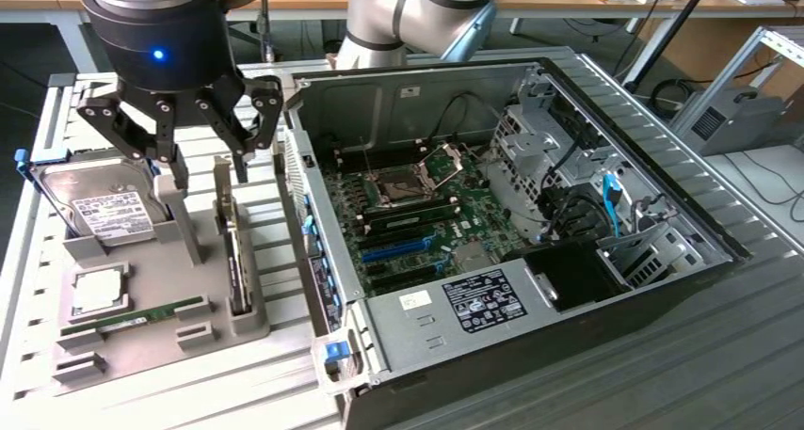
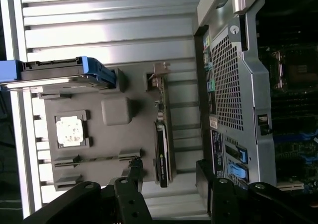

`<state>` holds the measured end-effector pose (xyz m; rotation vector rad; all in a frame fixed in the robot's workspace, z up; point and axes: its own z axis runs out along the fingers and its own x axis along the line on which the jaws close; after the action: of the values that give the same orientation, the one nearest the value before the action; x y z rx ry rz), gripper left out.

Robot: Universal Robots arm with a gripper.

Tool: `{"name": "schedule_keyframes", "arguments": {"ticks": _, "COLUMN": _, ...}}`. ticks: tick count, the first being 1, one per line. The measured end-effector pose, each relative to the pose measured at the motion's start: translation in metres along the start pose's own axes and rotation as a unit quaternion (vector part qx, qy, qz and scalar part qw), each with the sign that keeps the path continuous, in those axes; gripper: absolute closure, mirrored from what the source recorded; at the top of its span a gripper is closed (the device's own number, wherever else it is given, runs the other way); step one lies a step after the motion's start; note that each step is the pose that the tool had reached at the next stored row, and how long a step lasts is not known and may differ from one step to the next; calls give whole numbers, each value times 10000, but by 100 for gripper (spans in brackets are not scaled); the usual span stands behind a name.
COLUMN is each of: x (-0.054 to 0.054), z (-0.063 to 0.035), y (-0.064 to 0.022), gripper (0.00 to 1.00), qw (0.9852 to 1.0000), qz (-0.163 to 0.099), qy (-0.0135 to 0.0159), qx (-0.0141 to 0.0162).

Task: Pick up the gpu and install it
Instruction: 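Pick up the gpu and move the gpu toward the slot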

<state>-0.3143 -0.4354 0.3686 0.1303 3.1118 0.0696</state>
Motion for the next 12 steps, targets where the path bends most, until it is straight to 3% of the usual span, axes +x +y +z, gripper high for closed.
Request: {"name": "schedule_keyframes", "arguments": {"ticks": 12, "x": 4, "z": 151, "y": -7, "gripper": 44, "qw": 10000, "qz": 0, "qy": 0, "qx": 0}}
